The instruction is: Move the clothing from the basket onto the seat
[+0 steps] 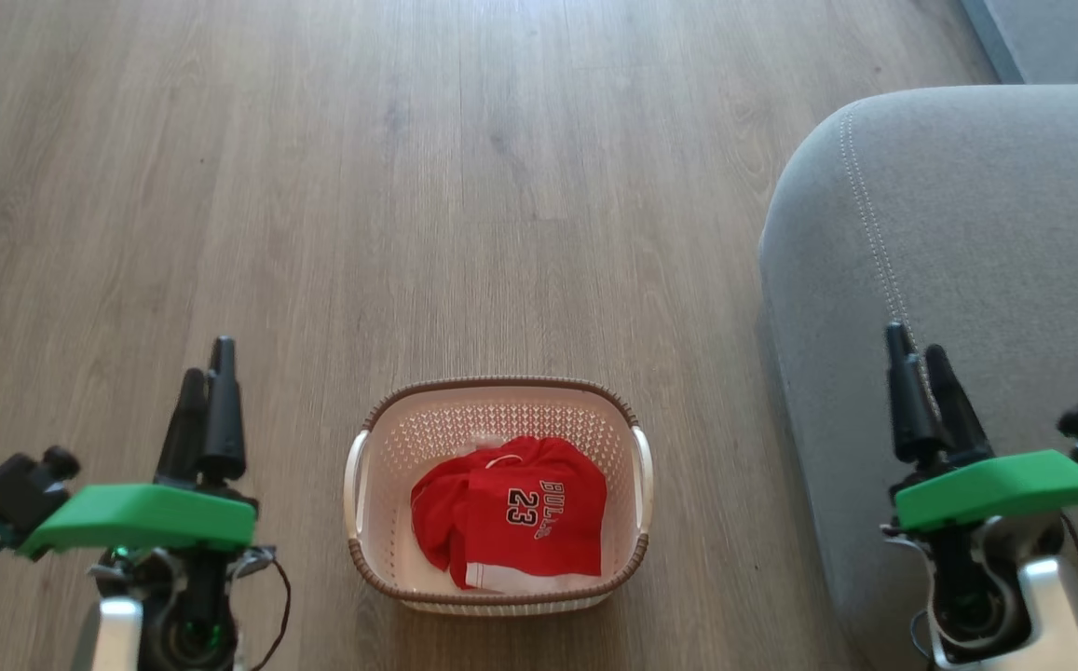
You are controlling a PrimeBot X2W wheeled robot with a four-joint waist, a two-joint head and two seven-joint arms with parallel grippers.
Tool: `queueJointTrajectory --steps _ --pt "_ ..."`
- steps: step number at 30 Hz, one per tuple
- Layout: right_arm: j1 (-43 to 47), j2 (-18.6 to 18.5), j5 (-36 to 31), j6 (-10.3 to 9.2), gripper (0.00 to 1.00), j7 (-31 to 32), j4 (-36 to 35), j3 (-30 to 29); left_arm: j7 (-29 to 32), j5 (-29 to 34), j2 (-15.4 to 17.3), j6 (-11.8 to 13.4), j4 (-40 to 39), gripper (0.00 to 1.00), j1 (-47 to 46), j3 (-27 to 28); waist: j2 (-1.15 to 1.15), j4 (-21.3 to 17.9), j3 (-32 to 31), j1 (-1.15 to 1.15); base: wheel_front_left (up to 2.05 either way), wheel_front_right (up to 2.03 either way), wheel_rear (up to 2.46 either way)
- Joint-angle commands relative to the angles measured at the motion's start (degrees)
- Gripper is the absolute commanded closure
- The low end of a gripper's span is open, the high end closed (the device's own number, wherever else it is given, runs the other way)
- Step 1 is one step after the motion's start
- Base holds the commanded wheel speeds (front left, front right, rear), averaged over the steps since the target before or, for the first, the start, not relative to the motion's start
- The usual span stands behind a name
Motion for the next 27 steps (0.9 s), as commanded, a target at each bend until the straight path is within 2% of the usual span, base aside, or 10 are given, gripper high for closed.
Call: queueJointTrajectory --steps 1,6,11,15,23,27 --pt "-3.4 0.09 -3.36 0.02 0.0 -0.77 -3.02 1.7 -0.88 2.67 0.53 0.76 -2.76 0.0 -2.49 -0.08 0.0 0.2 -0.07 0.0 0.0 0.0 0.0" --pt "-3.49 0.09 -7.84 0.02 0.0 -1.62 -4.05 2.71 -1.73 8.87 0.56 2.5 -3.91 0.0 -2.48 -3.13 0.0 0.39 -0.24 0.0 0.0 0.0 0.0" --pt "-3.57 0.1 -12.15 0.02 0.0 -2.46 -4.56 3.58 -2.58 15.49 0.59 2.73 -2.92 0.0 -2.25 -7.18 0.0 0.3 -0.45 0.0 0.0 0.0 0.0" --pt "-3.59 0.11 -15.47 0.02 0.0 -3.14 -4.51 4.48 -3.26 20.85 0.83 4.37 -2.1 0.0 -2.61 -9.67 0.0 0.12 -0.46 0.0 0.0 0.0 0.0" --pt "-4.17 0.12 -21.88 0.02 0.0 -4.49 -4.93 6.07 -4.62 27.54 2.19 11.36 -3.83 0.0 -3.51 -12.78 0.0 -0.55 -0.31 0.0 0.0 0.0 0.0" --pt "-4.85 0.13 -24.54 0.02 0.0 -5.16 -5.9 6.35 -5.3 30.96 3.39 16.08 -6.16 0.0 -4.64 -13.56 0.0 -0.98 -0.08 0.0 0.0 0.0 0.0"
